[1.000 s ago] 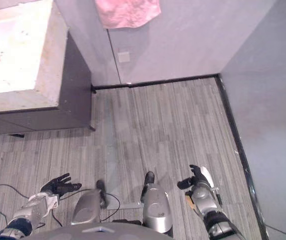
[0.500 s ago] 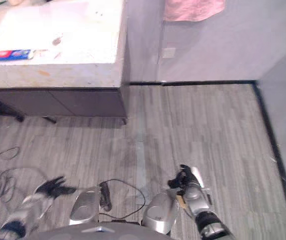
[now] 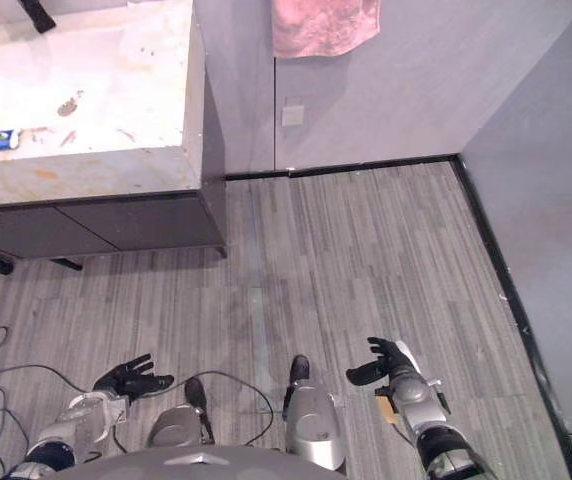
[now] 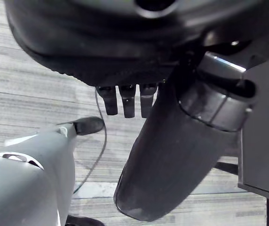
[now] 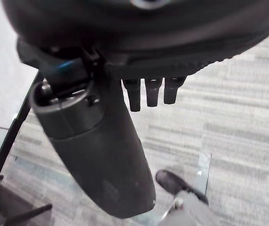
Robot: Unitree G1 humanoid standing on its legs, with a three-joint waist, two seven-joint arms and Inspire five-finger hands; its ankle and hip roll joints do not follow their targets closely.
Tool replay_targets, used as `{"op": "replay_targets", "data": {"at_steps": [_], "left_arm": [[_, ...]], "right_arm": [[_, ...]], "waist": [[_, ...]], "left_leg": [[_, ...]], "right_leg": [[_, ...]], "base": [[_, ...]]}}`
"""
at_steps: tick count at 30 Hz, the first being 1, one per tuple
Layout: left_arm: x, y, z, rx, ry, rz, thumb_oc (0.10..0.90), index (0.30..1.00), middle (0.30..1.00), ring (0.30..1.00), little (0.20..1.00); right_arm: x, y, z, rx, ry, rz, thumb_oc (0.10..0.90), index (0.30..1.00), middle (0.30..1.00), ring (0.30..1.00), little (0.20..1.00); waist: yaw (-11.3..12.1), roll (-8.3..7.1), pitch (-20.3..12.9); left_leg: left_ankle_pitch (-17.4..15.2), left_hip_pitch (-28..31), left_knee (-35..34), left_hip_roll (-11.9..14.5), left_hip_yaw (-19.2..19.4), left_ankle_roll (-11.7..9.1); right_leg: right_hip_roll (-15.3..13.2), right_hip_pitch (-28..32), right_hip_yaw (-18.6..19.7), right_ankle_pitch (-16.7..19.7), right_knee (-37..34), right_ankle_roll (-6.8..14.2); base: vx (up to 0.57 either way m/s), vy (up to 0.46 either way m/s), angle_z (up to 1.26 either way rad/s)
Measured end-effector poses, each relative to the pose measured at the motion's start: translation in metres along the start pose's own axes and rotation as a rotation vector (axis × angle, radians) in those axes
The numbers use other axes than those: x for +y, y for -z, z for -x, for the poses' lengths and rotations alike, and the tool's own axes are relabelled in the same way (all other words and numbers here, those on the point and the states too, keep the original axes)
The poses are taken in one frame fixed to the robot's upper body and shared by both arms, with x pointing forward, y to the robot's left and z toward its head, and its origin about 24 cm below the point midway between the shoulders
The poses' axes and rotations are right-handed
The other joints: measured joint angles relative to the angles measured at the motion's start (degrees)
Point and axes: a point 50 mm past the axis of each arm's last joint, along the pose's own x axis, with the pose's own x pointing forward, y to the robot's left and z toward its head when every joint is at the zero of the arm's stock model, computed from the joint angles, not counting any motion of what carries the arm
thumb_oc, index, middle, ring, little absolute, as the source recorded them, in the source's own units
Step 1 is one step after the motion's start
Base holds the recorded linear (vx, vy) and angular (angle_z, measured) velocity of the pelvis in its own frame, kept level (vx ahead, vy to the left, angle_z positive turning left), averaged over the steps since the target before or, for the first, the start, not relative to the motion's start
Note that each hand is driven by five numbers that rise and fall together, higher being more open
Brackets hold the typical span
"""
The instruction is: Organize the bathroom.
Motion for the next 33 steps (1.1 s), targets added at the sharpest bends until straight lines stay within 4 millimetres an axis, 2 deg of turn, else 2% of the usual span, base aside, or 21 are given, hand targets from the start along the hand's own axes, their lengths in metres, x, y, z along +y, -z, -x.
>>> {"op": "replay_targets", "data": {"at_steps": [2,4,5,10,13,18,33], "left_arm": [[0.001,0.006,0.001,0.020,-0.005,0.003,0.800,0.900,0.900,0.900,0.900],[0.005,0.016,0.003,0.048,-0.026,-0.004,0.800,0.900,0.900,0.900,0.900],[0.010,0.026,0.005,0.083,-0.053,-0.020,0.800,0.900,0.900,0.900,0.900],[0.021,0.045,0.009,0.159,-0.113,-0.025,0.800,0.900,0.900,0.900,0.900],[0.023,0.048,0.010,0.164,-0.121,-0.026,0.800,0.900,0.900,0.900,0.900],[0.023,0.049,0.010,0.167,-0.119,-0.026,0.800,0.900,0.900,0.900,0.900],[0.021,0.048,0.009,0.163,-0.112,-0.023,0.800,0.900,0.900,0.900,0.900]], "right_arm": [[0.007,0.009,0.000,0.029,-0.042,-0.006,0.800,0.900,0.900,0.900,0.900],[0.012,0.014,0.001,0.043,-0.061,-0.017,0.800,0.900,0.900,0.900,0.900],[0.013,0.015,0.001,0.047,-0.069,-0.009,0.800,0.900,0.900,0.900,0.900],[0.028,0.024,0.003,0.081,-0.129,0.013,0.800,0.900,0.900,0.900,0.900],[0.029,0.026,0.003,0.087,-0.138,0.014,0.800,0.900,0.900,0.900,0.900],[0.029,0.027,0.004,0.091,-0.139,0.014,0.800,0.900,0.900,0.900,0.900],[0.028,0.027,0.004,0.090,-0.136,0.014,0.800,0.900,0.900,0.900,0.900]], "waist": [[0.3,0.93,-0.6],[0.5,1.04,-1.2],[0.2,0.77,-2.1],[1.3,-1.51,-4.7],[1.6,-1.65,-5.6],[1.5,-0.88,-6.2],[1.4,-0.34,-6.5]], "left_leg": [[-0.1,0.0,-0.7,-0.8,0.0,-0.1],[-0.1,0.1,-0.7,-1.3,0.2,0.1],[-0.4,0.1,-0.6,-1.3,0.3,0.5],[-0.8,0.1,0.2,-0.4,0.2,1.1],[-0.8,-0.3,0.3,0.6,0.1,1.2],[-0.5,-0.9,1.4,2.3,-0.3,1.5],[-0.3,-2.1,1.6,3.0,-0.7,1.8]], "right_leg": [[-0.4,-0.1,-0.2,0.2,0.2,0.3],[-1.0,-0.2,-0.1,0.4,0.2,0.6],[-1.2,-0.2,-0.1,0.4,0.4,0.6],[-0.5,-0.8,-0.5,-0.7,1.8,-0.6],[0.0,-1.7,-0.6,-1.4,3.2,-1.7],[1.5,-2.6,-0.9,-2.3,4.5,-2.9],[2.0,-4.3,-1.3,-3.0,6.3,-3.9]], "base": [[0.01,-0.019,0.11],[0.00,-0.099,0.03],[0.00,-0.174,0.00],[0.04,-0.233,0.00],[-0.10,-0.204,-0.03],[-0.24,-0.186,-0.03],[-0.35,-0.093,0.00]]}}
